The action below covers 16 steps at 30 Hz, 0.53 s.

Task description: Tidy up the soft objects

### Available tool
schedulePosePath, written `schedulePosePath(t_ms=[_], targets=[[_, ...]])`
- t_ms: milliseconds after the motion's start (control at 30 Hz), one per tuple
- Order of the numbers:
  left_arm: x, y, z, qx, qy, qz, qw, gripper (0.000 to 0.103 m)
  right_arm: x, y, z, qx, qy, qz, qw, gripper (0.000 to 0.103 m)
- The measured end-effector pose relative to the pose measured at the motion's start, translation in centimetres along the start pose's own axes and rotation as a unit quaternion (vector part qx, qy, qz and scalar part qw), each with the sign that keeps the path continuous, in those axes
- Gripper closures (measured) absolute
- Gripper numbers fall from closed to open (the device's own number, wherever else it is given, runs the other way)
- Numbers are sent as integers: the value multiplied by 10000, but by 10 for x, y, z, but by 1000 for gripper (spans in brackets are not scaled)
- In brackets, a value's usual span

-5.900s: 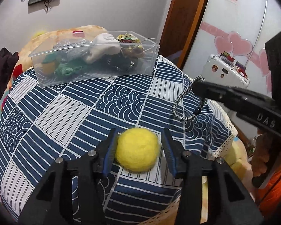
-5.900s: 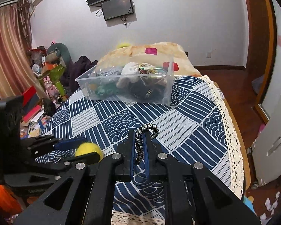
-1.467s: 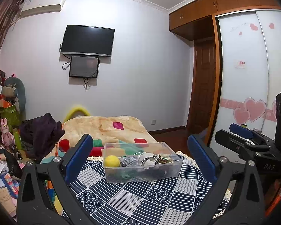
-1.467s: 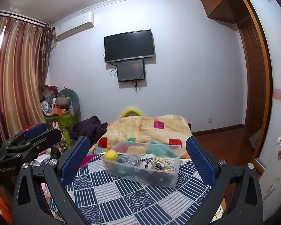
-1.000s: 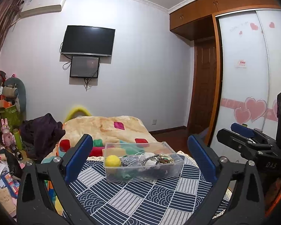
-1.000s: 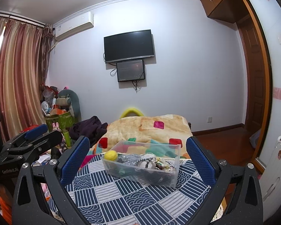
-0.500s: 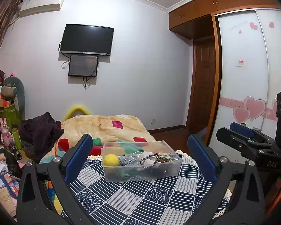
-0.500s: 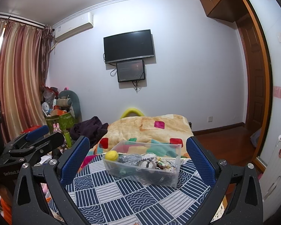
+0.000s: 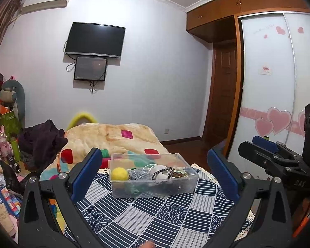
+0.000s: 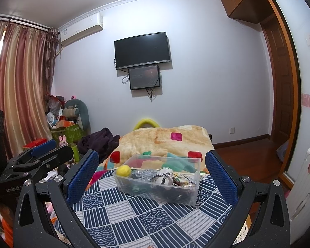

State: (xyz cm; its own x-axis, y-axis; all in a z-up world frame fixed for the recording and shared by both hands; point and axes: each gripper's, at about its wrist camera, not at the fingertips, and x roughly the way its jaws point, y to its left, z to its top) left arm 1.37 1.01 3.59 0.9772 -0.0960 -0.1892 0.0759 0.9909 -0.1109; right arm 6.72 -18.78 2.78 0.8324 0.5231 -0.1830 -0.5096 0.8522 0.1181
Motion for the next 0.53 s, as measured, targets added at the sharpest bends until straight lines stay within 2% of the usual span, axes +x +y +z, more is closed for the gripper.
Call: schedulePosePath(t_ms=[533], targets=[[-1,-7,-3,90,-18,-16,10000,0,1,2,0,19,25,-8,10000,0]])
